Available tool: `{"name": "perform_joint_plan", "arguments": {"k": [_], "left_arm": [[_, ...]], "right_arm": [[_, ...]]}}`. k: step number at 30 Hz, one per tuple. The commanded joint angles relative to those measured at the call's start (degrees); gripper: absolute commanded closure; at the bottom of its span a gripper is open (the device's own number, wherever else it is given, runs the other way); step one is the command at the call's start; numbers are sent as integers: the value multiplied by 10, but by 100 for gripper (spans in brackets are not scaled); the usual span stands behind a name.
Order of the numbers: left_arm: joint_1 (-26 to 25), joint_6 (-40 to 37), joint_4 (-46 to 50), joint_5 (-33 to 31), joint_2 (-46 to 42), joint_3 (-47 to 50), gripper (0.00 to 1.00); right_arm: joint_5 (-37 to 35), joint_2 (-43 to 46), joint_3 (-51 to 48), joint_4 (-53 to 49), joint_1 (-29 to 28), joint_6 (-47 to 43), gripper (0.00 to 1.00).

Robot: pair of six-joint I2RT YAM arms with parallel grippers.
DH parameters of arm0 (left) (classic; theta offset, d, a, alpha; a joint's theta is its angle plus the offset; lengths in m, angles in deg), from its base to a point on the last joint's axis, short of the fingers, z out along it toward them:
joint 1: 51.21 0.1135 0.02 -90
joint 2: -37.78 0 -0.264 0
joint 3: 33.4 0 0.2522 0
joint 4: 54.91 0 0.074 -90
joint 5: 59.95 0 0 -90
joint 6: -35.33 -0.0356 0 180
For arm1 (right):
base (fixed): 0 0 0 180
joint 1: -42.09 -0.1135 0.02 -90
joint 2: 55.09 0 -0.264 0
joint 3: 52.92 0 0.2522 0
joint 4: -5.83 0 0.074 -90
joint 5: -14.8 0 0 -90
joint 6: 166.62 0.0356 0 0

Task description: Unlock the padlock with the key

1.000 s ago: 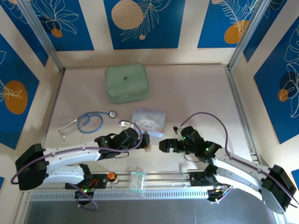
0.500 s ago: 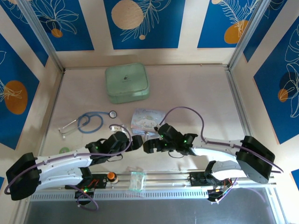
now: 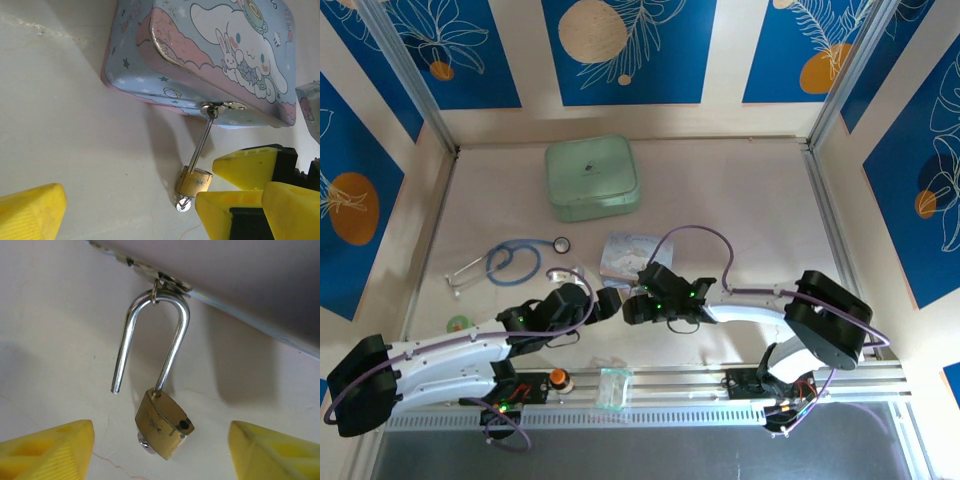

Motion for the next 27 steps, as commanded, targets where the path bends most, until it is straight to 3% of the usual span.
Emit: {"name": "perform_joint_plan", "arguments": {"k": [1,5,27], "left_arm": [[7,6,0,-7,0,7,1],[8,9,-1,-7,6,5,1],[8,23,-37,-9,18,25,1]], "right_arm": [[-8,-18,14,-15,-3,6,33],[-6,-32,14,-7,-5,9,42],[28,-67,-3,52,-7,32,65]]}}
